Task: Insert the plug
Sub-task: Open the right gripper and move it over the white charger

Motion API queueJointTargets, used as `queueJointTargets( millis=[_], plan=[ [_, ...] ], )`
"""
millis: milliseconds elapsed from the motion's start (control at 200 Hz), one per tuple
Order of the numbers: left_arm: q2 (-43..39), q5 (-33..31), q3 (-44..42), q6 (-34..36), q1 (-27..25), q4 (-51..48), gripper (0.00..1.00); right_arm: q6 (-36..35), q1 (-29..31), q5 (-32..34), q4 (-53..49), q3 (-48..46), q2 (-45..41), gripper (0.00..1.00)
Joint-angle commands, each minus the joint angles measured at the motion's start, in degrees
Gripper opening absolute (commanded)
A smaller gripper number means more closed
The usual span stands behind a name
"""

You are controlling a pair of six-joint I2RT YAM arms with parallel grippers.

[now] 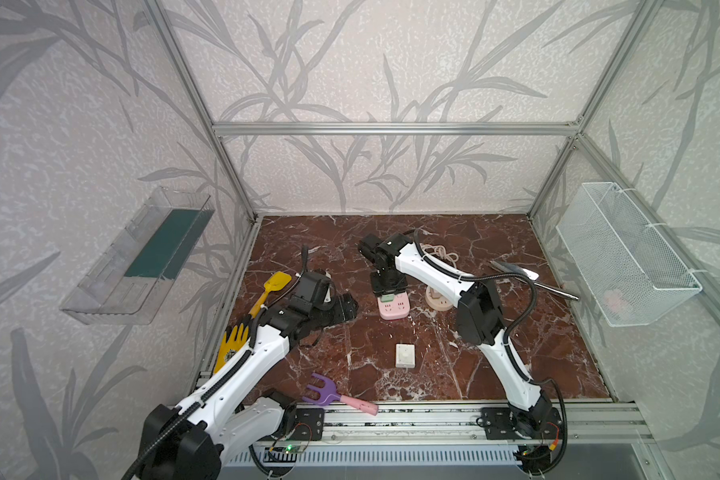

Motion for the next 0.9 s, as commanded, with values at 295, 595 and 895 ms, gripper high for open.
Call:
queueJointTargets(
  millis=[295, 595, 895],
  plan=[
    [-2.9, -1.3, 0.1, 0.1, 0.0, -1.0, 0.90, -0.3, 2.2, 1.8, 5.5, -17.7, -18.8, 0.99],
    [-2.8, -1.0, -3.5, -0.6, 0.1, 1.5, 0.90, 12.4, 10.4, 0.3, 25.5, -56.1, -44.2, 0.85],
    [-1.3, 1.3, -6.2, -3.3, 0.0, 6.6, 0.89, 15.2, 15.5, 0.4, 29.9, -63.0, -44.0, 0.91]
  ],
)
